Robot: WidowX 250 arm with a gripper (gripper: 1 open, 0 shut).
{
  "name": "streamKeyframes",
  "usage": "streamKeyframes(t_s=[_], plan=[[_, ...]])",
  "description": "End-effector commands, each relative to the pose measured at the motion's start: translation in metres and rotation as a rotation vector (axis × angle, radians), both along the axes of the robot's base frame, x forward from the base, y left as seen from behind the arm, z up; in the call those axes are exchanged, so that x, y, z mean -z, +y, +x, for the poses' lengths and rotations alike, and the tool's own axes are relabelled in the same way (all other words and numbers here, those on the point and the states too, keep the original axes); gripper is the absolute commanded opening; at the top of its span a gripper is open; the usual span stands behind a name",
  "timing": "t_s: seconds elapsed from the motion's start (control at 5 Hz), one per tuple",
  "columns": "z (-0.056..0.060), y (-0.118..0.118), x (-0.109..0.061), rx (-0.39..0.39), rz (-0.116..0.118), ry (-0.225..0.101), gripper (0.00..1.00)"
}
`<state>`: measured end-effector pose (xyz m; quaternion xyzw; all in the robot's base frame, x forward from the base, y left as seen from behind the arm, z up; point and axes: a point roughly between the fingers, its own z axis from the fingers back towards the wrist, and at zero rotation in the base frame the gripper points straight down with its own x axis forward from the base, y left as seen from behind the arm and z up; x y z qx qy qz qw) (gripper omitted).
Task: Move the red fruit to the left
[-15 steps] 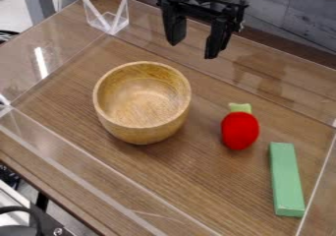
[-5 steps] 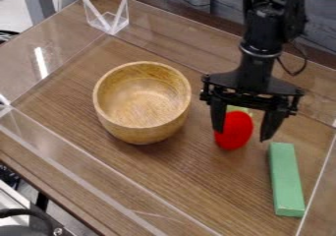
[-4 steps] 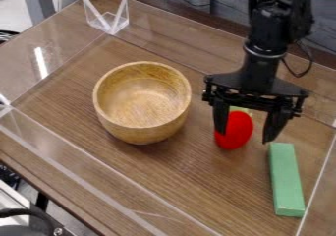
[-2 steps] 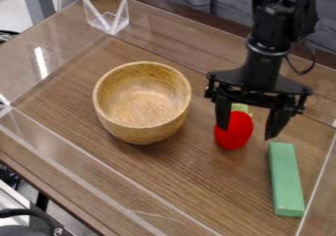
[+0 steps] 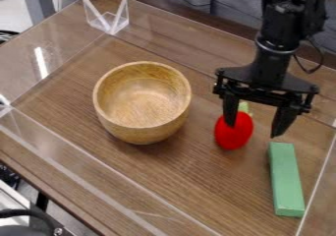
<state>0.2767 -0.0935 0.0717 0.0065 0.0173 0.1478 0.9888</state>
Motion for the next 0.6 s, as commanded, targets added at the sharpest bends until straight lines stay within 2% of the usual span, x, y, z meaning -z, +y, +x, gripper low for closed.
streamKeyframes(t_s=[0.0, 0.2, 0.4], plan=[[0.013, -0.006, -0.020, -0.034, -0.007, -0.046, 1.00], [0.015, -0.007, -0.026, -0.075, 0.001, -0.039, 1.00], [0.011, -0.008, -0.011, -0.021, 0.009, -0.030, 1.00]])
